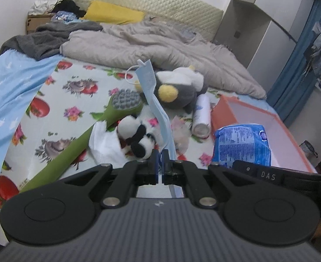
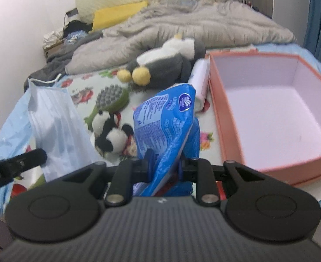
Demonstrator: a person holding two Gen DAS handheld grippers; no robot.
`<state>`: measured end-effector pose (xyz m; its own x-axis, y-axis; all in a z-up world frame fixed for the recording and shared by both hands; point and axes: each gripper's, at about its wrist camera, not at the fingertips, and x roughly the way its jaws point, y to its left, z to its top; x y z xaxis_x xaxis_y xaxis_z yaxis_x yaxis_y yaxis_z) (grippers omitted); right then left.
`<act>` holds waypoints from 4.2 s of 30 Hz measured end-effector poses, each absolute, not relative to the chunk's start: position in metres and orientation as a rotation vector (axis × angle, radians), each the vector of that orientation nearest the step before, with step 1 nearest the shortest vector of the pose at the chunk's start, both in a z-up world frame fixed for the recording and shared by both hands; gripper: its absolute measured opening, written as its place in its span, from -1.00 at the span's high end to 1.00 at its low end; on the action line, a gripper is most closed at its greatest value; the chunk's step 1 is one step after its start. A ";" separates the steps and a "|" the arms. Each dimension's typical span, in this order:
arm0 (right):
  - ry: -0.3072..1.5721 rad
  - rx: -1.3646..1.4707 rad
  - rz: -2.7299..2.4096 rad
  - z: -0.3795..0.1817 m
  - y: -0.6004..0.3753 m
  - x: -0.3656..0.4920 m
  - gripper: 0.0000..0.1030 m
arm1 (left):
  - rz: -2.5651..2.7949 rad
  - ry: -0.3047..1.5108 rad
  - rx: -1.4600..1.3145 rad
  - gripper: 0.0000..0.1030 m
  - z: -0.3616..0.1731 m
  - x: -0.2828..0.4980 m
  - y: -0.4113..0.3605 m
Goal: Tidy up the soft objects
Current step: 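Carry the wipes pack in the right tool and the mask in the left tool over the pink box, then open the left tool to drop the mask while the right tool releases the wipes into the box, then withdraw both tools from the box back toward the pile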
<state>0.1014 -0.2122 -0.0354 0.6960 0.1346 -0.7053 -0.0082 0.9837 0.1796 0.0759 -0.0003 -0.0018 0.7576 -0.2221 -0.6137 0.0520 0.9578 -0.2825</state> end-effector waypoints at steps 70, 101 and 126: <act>0.909 0.314 -0.225 -0.098 -0.466 0.194 0.35 | -0.499 0.963 0.004 0.64 -0.051 0.254 -0.312; 0.652 0.264 -0.121 0.040 -0.399 0.081 0.31 | -0.473 0.672 -0.032 0.56 0.087 0.108 -0.207; 0.644 0.185 0.110 0.016 -0.267 0.036 0.31 | -0.289 0.673 -0.136 0.56 0.043 0.044 -0.056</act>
